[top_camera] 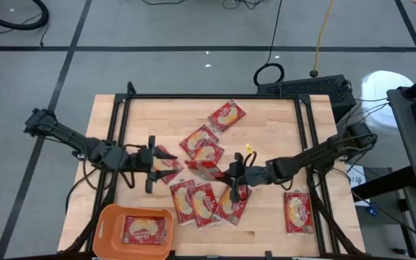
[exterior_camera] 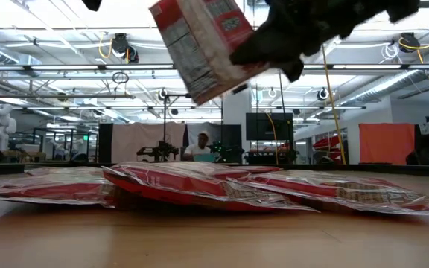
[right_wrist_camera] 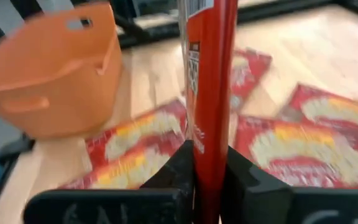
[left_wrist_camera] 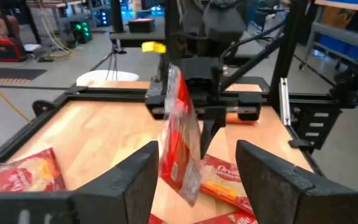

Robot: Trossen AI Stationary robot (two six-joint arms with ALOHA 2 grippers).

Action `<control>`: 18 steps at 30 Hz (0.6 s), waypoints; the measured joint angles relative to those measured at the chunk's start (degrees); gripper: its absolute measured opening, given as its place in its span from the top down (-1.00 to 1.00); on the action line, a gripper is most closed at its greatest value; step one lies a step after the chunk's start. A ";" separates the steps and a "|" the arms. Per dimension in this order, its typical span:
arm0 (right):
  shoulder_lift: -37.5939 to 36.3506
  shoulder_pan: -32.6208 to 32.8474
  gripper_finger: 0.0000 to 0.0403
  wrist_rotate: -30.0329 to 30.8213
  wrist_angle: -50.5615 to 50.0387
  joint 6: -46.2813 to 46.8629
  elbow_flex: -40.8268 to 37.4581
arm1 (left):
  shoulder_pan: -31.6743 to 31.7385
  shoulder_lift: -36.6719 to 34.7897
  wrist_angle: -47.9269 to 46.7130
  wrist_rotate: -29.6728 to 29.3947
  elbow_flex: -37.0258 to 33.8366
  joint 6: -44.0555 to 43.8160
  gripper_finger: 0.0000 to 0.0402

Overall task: Sort popcorn bags into baskets
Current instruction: Put the popcorn bag into the orange bin

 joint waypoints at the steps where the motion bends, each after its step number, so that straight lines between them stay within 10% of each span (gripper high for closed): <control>1: -0.79 -0.08 0.86 -0.14 -4.21 0.48 1.18 | 0.49 0.27 -0.84 0.00 0.81 0.10 -0.09; 18: 6.20 -1.54 0.86 -7.81 -28.03 2.80 14.12 | 6.90 25.06 -27.17 7.88 29.00 9.73 -0.10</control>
